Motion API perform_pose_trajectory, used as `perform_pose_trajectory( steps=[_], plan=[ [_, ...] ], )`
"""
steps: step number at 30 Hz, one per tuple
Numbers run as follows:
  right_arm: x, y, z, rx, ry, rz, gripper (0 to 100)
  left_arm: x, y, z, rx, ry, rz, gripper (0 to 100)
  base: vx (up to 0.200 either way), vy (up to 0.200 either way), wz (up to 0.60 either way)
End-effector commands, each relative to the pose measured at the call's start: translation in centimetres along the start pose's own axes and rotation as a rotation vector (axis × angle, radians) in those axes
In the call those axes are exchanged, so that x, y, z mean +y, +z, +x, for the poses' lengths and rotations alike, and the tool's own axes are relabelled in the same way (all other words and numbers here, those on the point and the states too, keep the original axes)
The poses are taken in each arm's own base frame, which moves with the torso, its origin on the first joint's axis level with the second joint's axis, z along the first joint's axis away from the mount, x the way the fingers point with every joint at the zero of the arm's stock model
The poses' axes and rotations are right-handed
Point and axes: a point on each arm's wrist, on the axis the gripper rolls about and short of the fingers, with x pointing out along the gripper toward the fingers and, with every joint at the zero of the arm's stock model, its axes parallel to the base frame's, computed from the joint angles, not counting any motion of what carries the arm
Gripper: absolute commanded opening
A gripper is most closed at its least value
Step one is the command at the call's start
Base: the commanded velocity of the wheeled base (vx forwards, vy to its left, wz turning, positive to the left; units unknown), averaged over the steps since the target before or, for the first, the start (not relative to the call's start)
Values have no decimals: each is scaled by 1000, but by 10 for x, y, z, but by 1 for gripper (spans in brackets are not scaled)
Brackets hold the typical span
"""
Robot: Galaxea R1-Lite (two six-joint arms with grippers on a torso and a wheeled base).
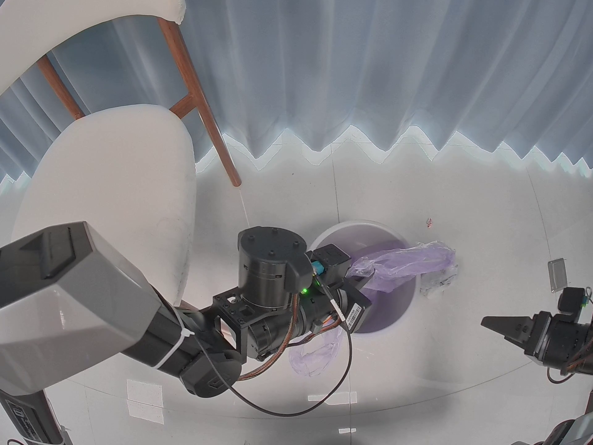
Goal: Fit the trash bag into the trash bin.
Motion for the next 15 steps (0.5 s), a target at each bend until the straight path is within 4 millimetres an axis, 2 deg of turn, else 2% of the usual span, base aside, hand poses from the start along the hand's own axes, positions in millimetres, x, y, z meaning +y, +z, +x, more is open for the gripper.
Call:
perform_pose_trajectory(
  steps=[1, 2, 3, 9, 15],
  plan=[
    [0, 9, 44, 74, -88, 37, 100, 0, 1, -4, -13, 0, -4, 0, 0, 0, 0],
    [0, 9, 45, 72, -88, 37, 100, 0, 0, -4, -11, 0, -4, 0, 0, 0, 0],
    [-3, 15, 57, 49, -102, 53, 100, -1, -1, -4, -9, -3, -4, 0, 0, 0, 0],
    [-17, 30, 92, -7, -145, 96, 100, -3, -1, -4, -9, -8, -3, 0, 0, 0, 0],
    [-16, 41, 111, -45, -126, 102, 100, -4, -3, -6, 3, -11, -4, 0, 0, 0, 0]
  ],
)
